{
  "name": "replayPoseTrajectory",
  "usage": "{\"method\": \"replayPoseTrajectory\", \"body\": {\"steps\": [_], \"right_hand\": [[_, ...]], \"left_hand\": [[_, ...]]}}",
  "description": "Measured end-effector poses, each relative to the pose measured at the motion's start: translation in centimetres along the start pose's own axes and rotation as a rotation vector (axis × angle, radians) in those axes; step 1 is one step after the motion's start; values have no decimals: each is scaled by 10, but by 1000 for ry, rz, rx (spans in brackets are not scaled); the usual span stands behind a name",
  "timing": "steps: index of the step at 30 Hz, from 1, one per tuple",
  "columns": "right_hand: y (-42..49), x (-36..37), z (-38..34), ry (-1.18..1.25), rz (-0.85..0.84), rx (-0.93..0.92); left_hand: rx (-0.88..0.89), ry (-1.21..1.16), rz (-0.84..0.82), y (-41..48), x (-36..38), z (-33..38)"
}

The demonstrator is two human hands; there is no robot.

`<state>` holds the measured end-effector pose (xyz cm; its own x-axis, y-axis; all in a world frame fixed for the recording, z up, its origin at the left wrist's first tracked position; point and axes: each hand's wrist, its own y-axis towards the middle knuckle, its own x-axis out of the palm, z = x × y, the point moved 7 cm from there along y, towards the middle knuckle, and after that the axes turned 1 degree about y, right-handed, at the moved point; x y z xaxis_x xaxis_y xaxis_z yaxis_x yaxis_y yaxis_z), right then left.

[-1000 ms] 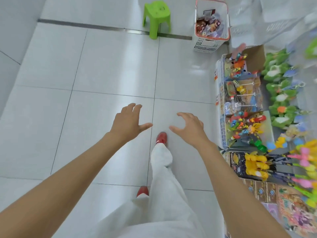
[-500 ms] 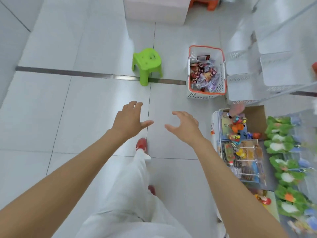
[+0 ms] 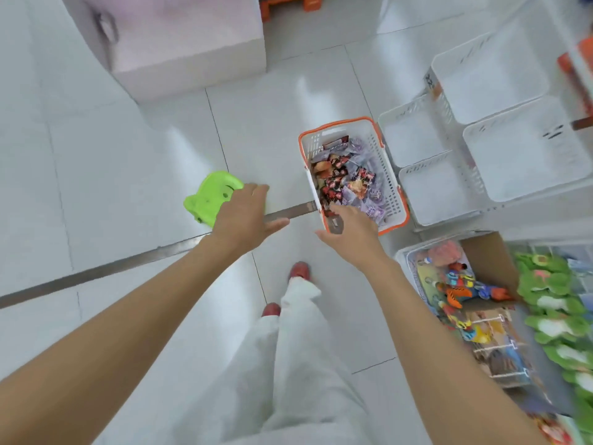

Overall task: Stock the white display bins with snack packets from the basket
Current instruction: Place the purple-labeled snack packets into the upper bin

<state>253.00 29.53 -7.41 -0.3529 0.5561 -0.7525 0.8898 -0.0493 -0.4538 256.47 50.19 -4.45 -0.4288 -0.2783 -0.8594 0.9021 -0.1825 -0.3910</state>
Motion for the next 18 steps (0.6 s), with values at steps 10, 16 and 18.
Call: {"method": "replayPoseTrajectory", "body": {"steps": [10,16,18], "right_hand": [[229,-58,57,180,89,263],[287,-75,101,282,116,459],[298,-71,115,324,137,506]], "left_hand": [[224,145,-92,296,-26,64],[360,217,-243,393,-7,126],[444,266,-272,417,8,147]]}}
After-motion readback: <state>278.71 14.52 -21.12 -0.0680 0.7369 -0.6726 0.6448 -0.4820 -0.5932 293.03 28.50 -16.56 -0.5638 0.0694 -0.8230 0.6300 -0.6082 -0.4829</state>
